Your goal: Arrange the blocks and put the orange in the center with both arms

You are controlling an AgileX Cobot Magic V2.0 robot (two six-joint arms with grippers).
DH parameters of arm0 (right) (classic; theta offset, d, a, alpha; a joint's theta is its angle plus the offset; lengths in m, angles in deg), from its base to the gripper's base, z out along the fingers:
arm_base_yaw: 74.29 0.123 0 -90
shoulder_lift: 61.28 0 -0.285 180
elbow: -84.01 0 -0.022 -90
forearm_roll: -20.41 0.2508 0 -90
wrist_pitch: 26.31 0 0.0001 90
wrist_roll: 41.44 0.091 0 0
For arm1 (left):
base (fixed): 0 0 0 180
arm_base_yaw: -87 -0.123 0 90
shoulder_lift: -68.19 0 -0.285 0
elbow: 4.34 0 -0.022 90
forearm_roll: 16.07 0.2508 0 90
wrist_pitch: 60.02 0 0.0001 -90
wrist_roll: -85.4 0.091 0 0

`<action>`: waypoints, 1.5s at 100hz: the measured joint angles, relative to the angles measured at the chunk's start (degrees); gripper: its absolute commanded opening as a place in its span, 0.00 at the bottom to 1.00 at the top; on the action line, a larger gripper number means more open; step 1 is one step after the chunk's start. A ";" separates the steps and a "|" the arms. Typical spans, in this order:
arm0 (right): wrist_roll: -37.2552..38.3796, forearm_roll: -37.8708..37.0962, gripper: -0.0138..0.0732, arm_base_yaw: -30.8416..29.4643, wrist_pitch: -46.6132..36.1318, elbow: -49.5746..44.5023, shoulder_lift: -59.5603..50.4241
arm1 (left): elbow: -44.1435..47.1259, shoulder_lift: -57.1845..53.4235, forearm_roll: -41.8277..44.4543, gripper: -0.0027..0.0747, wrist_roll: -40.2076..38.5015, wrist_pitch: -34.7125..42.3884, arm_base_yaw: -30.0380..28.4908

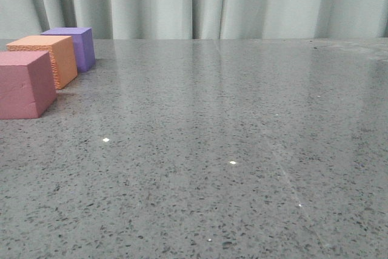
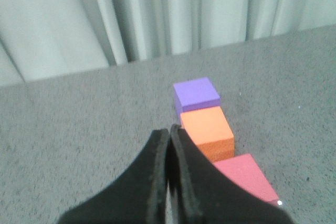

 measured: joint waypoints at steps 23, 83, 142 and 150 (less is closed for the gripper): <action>0.00 0.00 0.08 0.00 0.00 0.00 0.00 | 15.96 -9.65 -6.65 0.01 5.69 16.17 -7.12; 0.00 0.00 0.08 0.00 0.00 0.00 0.00 | 37.51 -32.25 -16.21 0.01 9.36 23.46 -13.19; 0.00 0.00 0.08 0.00 0.00 0.00 0.00 | 37.59 -32.88 -16.47 0.01 9.36 23.46 -16.10; 0.00 0.00 0.08 0.00 0.00 0.00 0.00 | 37.59 -32.88 -16.50 0.01 9.36 23.46 -16.24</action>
